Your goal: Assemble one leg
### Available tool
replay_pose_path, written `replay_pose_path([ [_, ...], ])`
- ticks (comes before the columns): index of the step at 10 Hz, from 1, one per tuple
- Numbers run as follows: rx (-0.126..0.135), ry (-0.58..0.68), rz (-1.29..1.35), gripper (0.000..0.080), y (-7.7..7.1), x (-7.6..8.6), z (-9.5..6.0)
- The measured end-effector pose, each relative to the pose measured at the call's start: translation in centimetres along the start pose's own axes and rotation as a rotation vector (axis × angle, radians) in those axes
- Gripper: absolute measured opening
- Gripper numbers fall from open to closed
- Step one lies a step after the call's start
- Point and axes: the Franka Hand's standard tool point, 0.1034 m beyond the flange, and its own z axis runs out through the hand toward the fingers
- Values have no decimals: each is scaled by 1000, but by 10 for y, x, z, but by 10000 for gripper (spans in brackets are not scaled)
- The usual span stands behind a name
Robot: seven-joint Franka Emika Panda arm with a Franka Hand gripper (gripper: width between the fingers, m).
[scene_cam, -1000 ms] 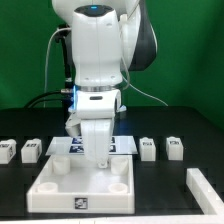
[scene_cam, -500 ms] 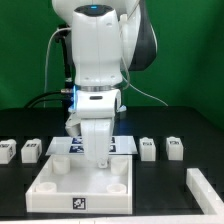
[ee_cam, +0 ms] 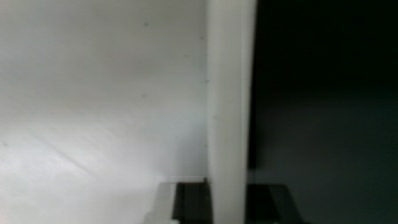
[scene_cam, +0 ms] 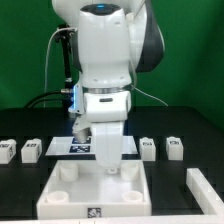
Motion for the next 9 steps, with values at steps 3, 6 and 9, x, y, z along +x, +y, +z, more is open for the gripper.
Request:
replay_pose_path([
  [3,21,19,-38,59,21,35,3],
  [6,47,19,-43,61,21,54,3],
  [9,61,23,-33,62,20,64,4],
])
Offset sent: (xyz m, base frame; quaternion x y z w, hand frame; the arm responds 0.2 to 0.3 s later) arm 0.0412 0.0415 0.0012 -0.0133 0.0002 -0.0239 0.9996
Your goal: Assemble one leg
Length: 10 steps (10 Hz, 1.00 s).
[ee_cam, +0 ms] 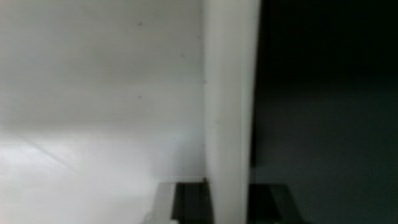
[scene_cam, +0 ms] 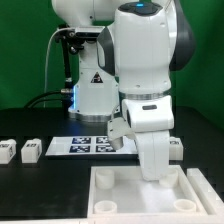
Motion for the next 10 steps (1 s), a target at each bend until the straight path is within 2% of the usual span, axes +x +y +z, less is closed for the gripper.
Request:
replay_pose_path([
  [5,-1,7,25,64,-1,8,1],
  [6,0,7,26,135,-1,7,1],
  [7,0,8,27,135,-1,7,1],
  [8,0,7,27,317,-1,7,1],
  [9,0,7,27,317,-1,7,1],
  [10,0,7,27,500,-1,7,1],
])
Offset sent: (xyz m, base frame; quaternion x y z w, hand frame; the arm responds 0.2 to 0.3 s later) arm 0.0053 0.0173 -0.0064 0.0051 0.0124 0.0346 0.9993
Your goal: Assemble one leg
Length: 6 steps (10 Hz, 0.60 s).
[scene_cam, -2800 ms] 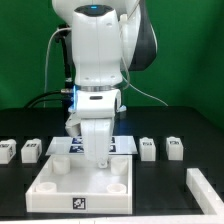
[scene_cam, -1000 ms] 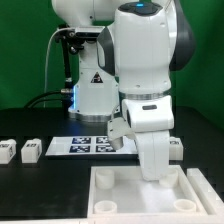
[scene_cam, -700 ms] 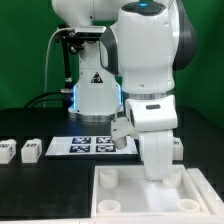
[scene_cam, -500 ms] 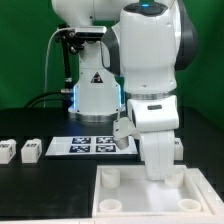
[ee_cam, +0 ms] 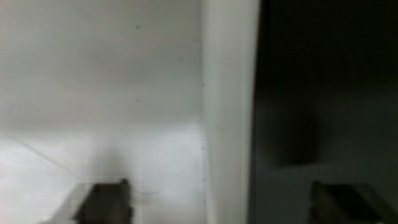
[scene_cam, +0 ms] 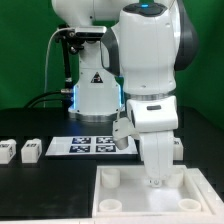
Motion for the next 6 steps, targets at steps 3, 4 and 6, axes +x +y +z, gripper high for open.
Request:
replay_pose_path([
  [3,0,0,1,640,0,0,0],
  [4,0,0,1,647,0,0,0],
  [6,1,0,1,647,0,-1,0],
])
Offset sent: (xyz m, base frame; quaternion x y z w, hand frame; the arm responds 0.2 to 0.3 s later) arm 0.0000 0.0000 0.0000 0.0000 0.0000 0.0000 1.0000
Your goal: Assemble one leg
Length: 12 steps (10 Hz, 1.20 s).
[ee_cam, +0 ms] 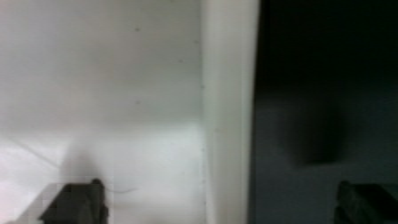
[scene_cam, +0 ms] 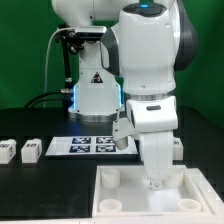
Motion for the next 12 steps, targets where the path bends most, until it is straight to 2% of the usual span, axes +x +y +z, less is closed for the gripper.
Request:
replay_pose_path([
  [3,-2,0,23,649,0,2,-3],
  [5,-36,-6,137,649,-6,14,-28],
  [6,-45,-10,165,649,-11,25,-39],
  [7,-52,-6,264,649,-15,36,-44],
  [9,-62,12,580,649,-24,66,-46],
  [12,-54,29,812,649,-23,69,-46],
])
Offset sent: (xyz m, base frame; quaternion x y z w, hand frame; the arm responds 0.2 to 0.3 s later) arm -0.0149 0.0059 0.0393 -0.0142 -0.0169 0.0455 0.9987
